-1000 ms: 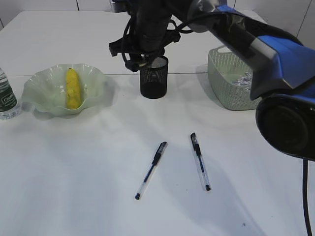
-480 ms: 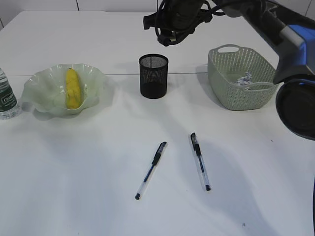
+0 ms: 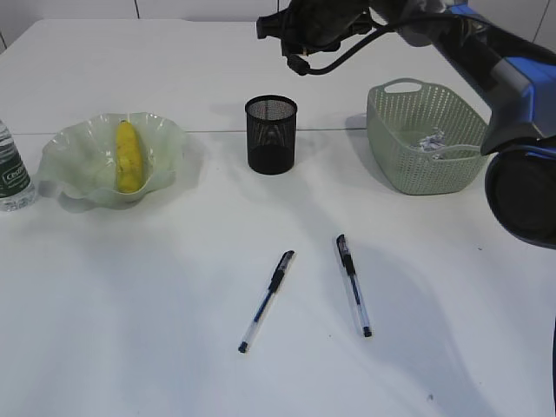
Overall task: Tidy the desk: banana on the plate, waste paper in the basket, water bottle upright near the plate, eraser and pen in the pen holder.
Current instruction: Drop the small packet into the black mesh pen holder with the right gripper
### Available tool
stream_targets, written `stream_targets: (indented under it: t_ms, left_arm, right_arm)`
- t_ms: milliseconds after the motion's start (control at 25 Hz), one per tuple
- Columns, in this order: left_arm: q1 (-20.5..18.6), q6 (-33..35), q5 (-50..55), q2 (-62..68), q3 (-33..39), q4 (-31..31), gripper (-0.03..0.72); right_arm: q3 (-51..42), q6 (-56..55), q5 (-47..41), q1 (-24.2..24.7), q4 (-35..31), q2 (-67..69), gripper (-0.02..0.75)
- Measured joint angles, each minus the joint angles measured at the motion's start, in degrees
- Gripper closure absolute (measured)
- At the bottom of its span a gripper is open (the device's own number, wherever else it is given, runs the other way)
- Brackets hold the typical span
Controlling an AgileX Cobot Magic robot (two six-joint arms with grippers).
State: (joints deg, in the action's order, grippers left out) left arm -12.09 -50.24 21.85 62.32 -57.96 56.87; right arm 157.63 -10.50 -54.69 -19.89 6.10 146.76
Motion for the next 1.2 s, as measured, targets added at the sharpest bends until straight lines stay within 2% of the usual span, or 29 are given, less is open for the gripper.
stream_targets:
  t_ms: [280,1200]
  left_arm:
    - [0.0,0.0,0.0,0.0,0.0,0.0,0.425]
    - [0.0,0.0,0.0,0.0,0.0,0.0,0.425]
  right_arm:
    - [0.0,0.0,4.1,1.2,-0.3,1.7,0.486]
    - [0.0,-0.1,6.7,1.6,-7.5,5.1,0.486]
